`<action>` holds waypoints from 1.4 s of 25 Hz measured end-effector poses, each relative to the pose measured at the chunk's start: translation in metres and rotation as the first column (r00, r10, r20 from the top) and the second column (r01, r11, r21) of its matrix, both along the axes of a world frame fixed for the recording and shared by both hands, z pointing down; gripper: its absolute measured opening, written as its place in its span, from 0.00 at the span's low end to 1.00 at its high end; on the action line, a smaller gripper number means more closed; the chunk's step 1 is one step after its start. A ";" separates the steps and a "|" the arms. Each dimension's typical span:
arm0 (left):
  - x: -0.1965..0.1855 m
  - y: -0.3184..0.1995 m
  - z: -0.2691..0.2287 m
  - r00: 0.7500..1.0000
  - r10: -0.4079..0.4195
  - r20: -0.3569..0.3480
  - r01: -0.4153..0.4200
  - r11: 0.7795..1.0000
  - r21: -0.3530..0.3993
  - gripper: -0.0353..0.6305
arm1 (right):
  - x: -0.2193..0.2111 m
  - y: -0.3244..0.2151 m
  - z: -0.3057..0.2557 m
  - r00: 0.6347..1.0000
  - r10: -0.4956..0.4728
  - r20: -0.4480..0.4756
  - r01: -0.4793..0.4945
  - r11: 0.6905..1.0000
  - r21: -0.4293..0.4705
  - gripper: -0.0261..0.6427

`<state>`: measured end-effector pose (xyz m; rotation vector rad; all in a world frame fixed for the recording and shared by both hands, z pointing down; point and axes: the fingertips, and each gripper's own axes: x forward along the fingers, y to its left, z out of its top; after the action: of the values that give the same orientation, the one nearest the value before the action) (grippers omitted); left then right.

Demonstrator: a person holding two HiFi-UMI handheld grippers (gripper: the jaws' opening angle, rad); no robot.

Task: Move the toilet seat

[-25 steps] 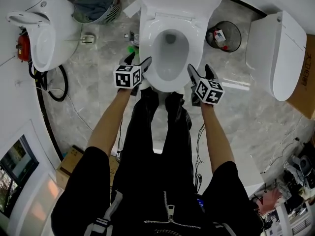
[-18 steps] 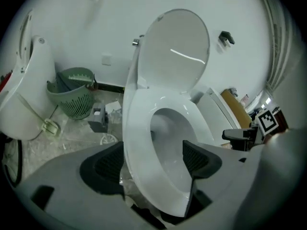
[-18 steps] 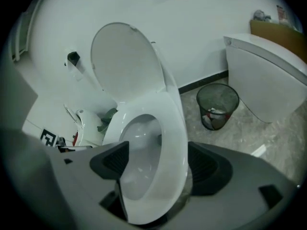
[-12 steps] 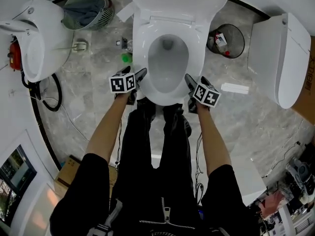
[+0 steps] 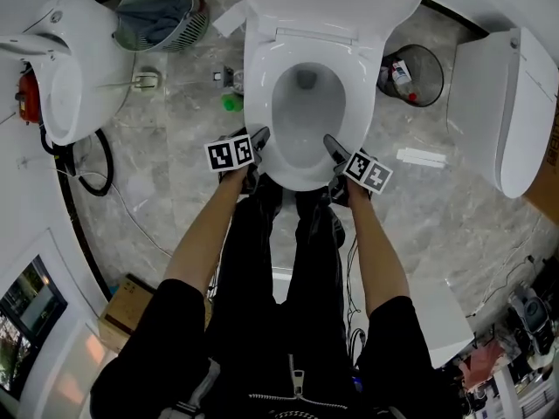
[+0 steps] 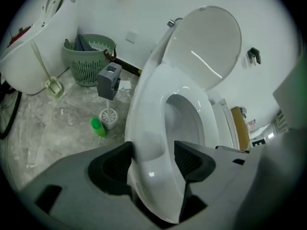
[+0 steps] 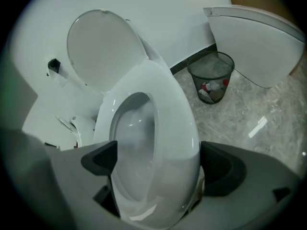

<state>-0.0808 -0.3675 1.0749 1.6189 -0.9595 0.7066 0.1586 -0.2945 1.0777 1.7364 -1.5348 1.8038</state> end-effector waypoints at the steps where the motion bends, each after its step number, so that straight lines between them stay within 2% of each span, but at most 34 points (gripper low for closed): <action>1: 0.000 0.000 -0.002 1.000 -0.011 -0.002 0.011 1.000 -0.009 0.47 | 0.001 0.000 -0.001 1.000 0.008 0.003 -0.008 1.000 -0.014 0.83; 8: -0.008 0.000 -0.027 1.000 0.002 0.005 -0.002 1.000 -0.019 0.35 | 0.010 0.008 -0.020 0.999 0.021 -0.046 -0.025 0.996 -0.085 0.67; 13: -0.006 -0.004 -0.067 0.998 0.001 -0.060 -0.002 1.000 -0.005 0.39 | 0.017 0.004 -0.057 0.993 0.118 0.007 -0.117 0.989 -0.094 0.63; 18: -0.004 -0.013 -0.114 0.993 0.022 -0.120 -0.022 1.000 0.000 0.35 | 0.028 0.000 -0.102 0.986 0.159 0.048 -0.154 0.982 -0.107 0.52; 27: 0.002 -0.052 -0.187 0.978 0.054 -0.204 -0.049 0.998 0.030 0.30 | 0.042 -0.037 -0.182 0.958 0.239 0.156 -0.226 0.969 -0.097 0.52; 32: 0.007 -0.073 -0.211 0.962 0.062 -0.266 -0.055 0.998 0.036 0.29 | 0.056 -0.058 -0.210 0.901 0.372 0.226 -0.367 0.928 -0.063 0.54; 35: 0.010 -0.087 -0.224 0.957 0.034 -0.288 -0.023 0.999 0.039 0.27 | 0.062 -0.069 -0.222 0.885 0.403 0.233 -0.406 0.913 -0.039 0.52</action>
<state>-0.0712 -0.4546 0.8514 1.7138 -0.7406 0.4575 0.2208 -0.3639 0.8554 2.0302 -1.3290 2.2774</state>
